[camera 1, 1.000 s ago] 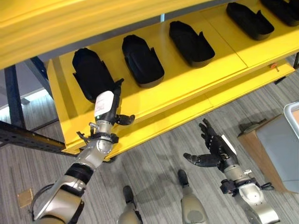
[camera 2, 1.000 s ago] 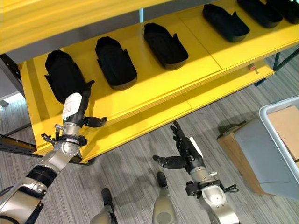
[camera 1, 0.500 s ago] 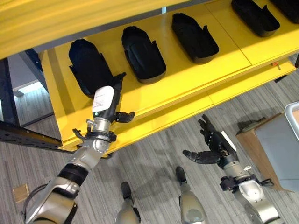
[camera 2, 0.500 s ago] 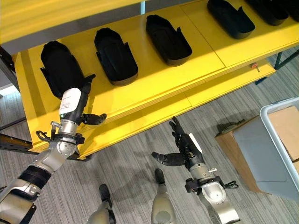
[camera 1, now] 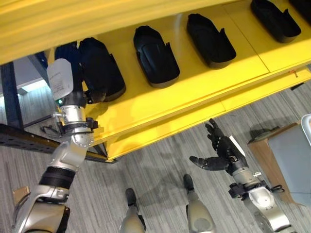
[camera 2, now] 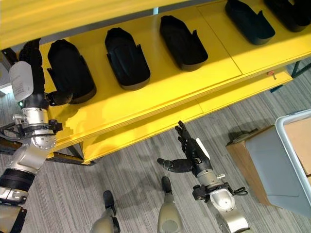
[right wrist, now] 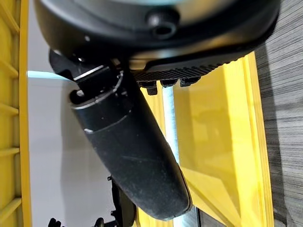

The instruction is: Move parts from the plastic box to the shelf.

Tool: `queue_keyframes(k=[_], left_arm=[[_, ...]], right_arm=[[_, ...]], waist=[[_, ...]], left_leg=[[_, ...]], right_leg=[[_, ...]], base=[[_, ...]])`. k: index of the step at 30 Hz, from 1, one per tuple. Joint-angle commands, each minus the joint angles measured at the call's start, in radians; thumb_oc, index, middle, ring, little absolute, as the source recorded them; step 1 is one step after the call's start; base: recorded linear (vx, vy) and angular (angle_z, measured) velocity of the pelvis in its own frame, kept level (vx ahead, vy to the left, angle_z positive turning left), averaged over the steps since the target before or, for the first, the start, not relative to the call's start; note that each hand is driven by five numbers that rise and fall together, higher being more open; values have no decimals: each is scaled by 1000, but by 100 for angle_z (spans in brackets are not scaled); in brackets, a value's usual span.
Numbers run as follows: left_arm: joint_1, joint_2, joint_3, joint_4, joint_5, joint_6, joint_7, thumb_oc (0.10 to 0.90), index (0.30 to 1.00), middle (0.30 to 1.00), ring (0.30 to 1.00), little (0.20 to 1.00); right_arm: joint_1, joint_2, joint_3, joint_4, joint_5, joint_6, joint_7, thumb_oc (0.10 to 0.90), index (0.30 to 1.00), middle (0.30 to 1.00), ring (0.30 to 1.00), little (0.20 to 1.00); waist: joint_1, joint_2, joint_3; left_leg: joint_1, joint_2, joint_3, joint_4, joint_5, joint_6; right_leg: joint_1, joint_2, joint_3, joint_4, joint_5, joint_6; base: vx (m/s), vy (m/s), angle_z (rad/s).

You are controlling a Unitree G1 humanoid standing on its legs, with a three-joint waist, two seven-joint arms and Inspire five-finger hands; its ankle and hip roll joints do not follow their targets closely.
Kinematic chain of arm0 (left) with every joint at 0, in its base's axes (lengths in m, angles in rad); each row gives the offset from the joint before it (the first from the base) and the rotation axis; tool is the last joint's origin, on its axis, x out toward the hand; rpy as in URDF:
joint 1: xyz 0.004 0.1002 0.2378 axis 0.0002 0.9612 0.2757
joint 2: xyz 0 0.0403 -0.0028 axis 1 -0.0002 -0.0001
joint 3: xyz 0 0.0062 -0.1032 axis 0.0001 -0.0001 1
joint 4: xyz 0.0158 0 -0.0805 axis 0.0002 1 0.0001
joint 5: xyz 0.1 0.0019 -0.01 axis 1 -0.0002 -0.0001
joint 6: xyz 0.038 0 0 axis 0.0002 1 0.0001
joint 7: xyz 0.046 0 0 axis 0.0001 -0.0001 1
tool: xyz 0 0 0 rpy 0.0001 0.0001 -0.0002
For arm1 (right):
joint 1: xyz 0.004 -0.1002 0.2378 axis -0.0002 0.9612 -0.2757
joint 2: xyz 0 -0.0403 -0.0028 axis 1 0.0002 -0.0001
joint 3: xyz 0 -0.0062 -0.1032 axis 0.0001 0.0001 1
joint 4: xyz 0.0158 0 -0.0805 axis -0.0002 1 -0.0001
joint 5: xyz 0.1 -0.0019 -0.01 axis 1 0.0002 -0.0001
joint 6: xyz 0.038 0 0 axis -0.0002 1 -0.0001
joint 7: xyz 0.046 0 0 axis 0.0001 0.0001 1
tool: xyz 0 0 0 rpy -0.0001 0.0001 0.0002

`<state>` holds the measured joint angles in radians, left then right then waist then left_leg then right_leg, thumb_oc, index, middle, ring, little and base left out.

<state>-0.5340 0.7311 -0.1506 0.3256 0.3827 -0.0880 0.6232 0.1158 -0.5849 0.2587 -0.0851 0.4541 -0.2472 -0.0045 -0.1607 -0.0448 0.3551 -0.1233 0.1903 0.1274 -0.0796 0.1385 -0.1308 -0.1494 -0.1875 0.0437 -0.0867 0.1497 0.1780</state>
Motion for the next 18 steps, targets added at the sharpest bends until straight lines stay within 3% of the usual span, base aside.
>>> queue_keyframes(k=[1,13,18], left_arm=[[-103,81,70,-42,47,-50,78,900,1000,1000,1000,1000],[-131,86,25,66,38,-38,51,900,1000,1000,1000,1000],[-163,72,-37,175,27,-27,19,900,1000,1000,1000,1000]], right_arm=[[-8,-19,-66,-132,17,-95,11,900,1000,1000,1000,1000],[-4,-31,-66,-137,22,-88,26,900,1000,1000,1000,1000],[1,-35,-61,-141,25,-89,29,900,1000,1000,1000,1000]], waist=[[-12,-19,-67],[-17,-20,-64],[-21,-23,-58]], left_leg=[[35,21,-6,63,-68,11],[26,20,-7,70,-67,11],[14,20,-9,78,-65,11]], right_leg=[[12,-3,-18,65,-67,-21],[5,-4,-18,68,-65,-21],[-5,-2,-15,73,-64,-22]], base=[[0,0,0],[0,0,0],[0,0,0]])
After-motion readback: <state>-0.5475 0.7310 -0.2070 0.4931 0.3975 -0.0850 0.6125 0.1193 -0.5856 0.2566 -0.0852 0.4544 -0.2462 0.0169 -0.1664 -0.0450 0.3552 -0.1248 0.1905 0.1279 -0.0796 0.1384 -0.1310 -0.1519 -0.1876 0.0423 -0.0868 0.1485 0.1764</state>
